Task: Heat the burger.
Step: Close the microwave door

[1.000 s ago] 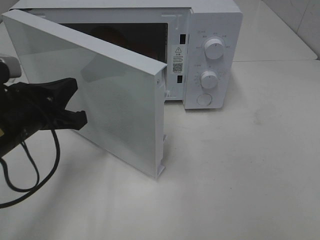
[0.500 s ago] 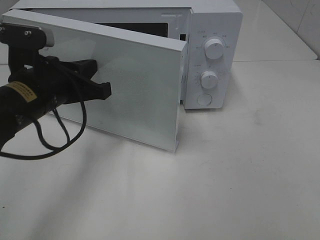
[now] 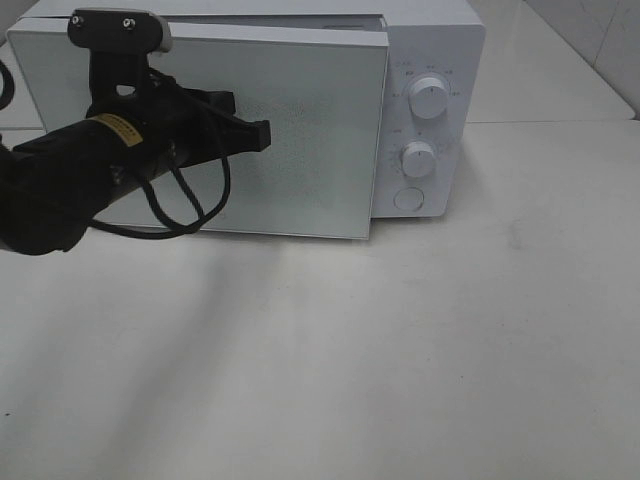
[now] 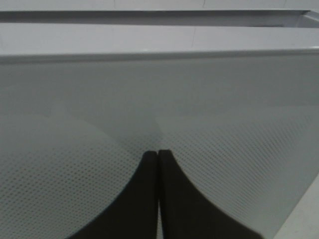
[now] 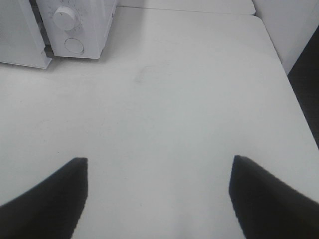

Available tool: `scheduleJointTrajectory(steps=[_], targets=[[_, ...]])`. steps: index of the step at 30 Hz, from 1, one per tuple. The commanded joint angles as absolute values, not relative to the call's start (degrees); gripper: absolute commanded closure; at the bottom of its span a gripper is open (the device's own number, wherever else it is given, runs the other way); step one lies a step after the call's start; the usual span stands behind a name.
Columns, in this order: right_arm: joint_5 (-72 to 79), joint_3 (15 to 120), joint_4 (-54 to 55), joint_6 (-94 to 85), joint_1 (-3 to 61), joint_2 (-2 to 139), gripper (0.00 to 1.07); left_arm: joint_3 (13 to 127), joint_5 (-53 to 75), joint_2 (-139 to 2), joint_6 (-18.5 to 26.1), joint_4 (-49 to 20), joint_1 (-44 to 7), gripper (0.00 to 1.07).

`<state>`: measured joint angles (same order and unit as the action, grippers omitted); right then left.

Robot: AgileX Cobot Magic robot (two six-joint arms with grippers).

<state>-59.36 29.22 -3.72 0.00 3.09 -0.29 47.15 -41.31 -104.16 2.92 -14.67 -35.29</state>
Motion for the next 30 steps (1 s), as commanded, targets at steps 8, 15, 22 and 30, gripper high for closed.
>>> scheduleJointTrajectory(steps=[8, 15, 22, 30], targets=[[-58.96, 28.99, -3.84, 0.40, 2.69, -1.78, 0.31, 56.61, -37.24, -108.92, 17.59, -32.95, -39.42, 1.07], [-58.96, 28.99, -3.84, 0.40, 2.69, -1.78, 0.31, 63.48, -35.87, -112.19, 25.95, -41.48, -40.11, 1.07], [-58.96, 28.99, -3.84, 0.40, 2.69, -1.78, 0.31, 67.15, -35.64, -113.45, 28.13, -43.54, -40.05, 1.07], [-58.96, 28.99, -3.84, 0.40, 2.69, -1.78, 0.31, 66.98, -25.84, -112.24, 29.39, -43.37, -41.94, 1.07]])
